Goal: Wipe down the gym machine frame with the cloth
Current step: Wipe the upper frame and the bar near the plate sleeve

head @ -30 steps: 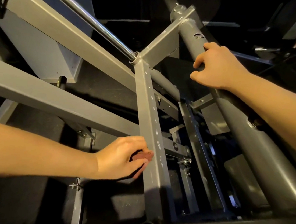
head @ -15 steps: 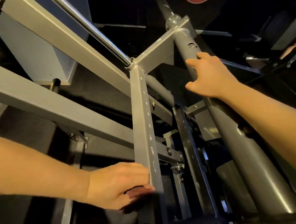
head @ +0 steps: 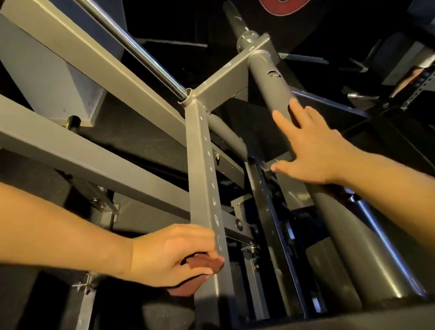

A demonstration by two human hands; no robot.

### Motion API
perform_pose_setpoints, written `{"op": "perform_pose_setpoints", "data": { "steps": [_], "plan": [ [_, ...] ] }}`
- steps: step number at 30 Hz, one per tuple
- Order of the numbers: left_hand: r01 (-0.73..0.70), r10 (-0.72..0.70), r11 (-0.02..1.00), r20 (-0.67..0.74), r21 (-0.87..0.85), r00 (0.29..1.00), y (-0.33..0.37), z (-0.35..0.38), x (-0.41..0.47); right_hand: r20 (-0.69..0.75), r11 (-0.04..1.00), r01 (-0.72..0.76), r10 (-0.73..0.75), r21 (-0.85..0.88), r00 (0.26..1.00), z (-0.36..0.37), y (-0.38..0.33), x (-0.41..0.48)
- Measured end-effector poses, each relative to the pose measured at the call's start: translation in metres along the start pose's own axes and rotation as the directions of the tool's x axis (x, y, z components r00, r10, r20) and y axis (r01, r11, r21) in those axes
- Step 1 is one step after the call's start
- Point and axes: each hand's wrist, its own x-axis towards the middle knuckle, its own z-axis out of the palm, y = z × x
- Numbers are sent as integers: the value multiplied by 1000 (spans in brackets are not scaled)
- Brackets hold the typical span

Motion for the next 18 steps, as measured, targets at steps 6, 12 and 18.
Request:
{"op": "perform_pose_setpoints", "data": {
  "steps": [6, 12, 18],
  "plan": [
    [198, -193, 980, -173, 10, 966, -27, -17, 6, -79, 991, 64, -55, 115, 995, -1, 0, -11],
    [112, -113, 990, -8, -82, 994, 0, -3, -10, -92, 983, 84, -70, 163, 993, -2, 7, -11],
    [253, -254, 967, -154, -28, 955, -28, -16, 0, -90, 985, 72, -59, 155, 994, -1, 6, -10]
  ]
}}
